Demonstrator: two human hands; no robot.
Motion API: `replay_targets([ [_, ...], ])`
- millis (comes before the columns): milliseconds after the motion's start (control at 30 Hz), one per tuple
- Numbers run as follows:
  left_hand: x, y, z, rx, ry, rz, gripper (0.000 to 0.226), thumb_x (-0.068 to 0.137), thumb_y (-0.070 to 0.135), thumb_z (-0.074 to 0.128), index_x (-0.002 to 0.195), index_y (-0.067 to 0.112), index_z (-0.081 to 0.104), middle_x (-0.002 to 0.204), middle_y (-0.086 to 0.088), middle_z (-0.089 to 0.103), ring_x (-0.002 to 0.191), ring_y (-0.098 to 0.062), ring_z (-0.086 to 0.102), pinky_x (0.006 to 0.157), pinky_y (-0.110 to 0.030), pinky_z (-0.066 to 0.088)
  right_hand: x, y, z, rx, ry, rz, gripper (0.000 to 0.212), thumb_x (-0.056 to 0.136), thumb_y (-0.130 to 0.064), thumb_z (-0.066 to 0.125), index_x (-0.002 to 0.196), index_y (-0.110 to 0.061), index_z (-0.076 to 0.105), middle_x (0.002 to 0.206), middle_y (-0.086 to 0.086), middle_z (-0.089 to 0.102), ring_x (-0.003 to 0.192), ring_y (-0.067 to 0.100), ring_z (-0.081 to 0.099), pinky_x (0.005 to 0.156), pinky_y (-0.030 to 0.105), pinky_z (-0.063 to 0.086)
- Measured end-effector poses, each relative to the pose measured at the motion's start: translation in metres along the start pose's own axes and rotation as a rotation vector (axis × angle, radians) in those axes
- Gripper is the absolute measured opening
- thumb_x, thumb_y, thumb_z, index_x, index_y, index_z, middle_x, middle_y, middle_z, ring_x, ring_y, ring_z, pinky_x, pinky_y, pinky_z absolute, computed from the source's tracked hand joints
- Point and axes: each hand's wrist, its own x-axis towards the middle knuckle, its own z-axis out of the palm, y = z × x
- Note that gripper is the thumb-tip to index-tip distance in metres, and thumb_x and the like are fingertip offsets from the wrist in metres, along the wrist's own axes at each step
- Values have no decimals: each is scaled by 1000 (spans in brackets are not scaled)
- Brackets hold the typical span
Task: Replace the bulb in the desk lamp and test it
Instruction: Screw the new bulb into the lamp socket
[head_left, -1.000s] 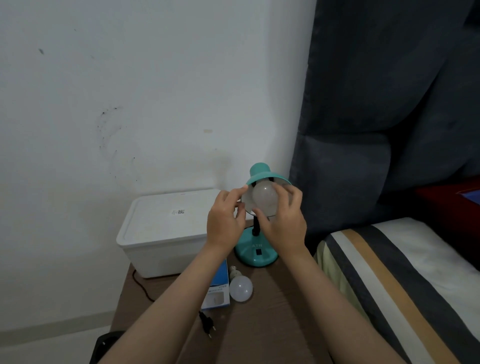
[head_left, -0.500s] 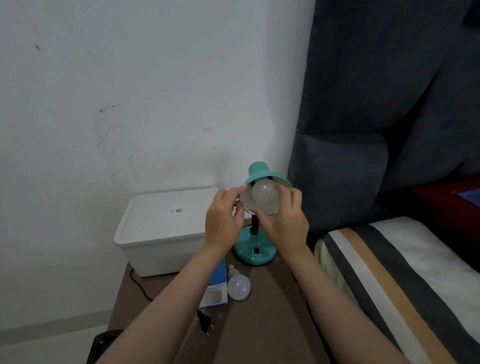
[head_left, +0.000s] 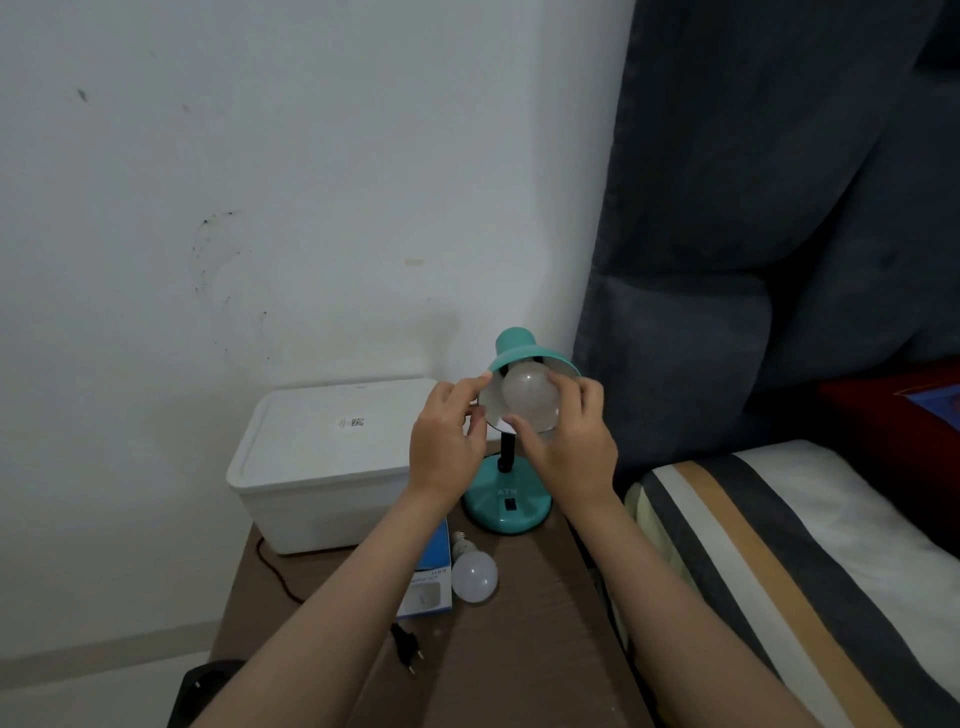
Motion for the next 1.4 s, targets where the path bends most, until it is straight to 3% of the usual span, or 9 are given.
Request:
replay_targets([
  [200,1,-1,1,10,0,3,39,82,-1,57,117,18,60,87,-9,59,72,-24,63,65,-44,56,4,3,1,-39,-43,-241,52,73,-6,74,122,-17,57,128,16,54,95,30,64,53,31,56],
  [333,1,-1,1,6,-2,-5,39,83,-1,58,117,19,60,88,-9,59,73,-23,63,65,-43,57,7,-2,3,-5,-15,-35,45,77,-31,77,115,-14,58,106,12,55,71,23,62,42,31,53],
  [433,1,-1,1,12,-1,4,39,83,-1,58,117,19,60,88,-9,60,73,-24,63,64,-44,57,5,-4,4,-24,-8,12,53,76,-43,75,115,-13,56,103,12,53,69,22,62,41,31,52],
  [633,0,-1,1,8,5,10,39,83,0,58,117,19,59,88,-9,60,72,-24,63,65,-43,57,-1,4,1,-54,-16,-201,57,74,-8,74,125,-18,52,127,17,54,97,30,63,56,33,58],
  [867,0,-1,2,6,-1,2,39,83,0,58,117,18,60,88,-9,59,72,-23,63,64,-43,56,3,-3,3,10,-27,26,52,77,-39,75,116,-14,51,105,12,52,69,24,62,42,28,50],
  [1000,0,-1,1,-1,-1,5,38,83,1,58,118,17,60,89,-9,60,74,-23,63,66,-43,57,0,0,2,-26,-54,-140,58,77,-20,75,127,-20,46,128,16,51,92,29,64,50,31,55],
  [1100,0,-2,1,-7,2,9,38,83,0,57,118,17,60,90,-9,59,74,-24,63,66,-43,57,1,4,2,-83,-53,-216,59,77,-4,70,129,-23,48,131,16,54,86,29,66,48,31,55],
  [1267,1,-1,2,-3,-8,12,39,83,1,57,118,18,60,90,-8,60,74,-22,63,66,-42,57,2,-3,3,-28,-25,-20,48,77,-26,76,120,-15,58,108,12,56,68,21,62,43,22,45],
  [1400,2,-3,2,1,0,14,38,83,2,57,117,18,60,88,-9,60,74,-24,63,66,-44,56,4,-4,-1,-40,-50,-64,51,74,-20,77,119,-13,55,117,16,55,76,27,65,44,27,51],
])
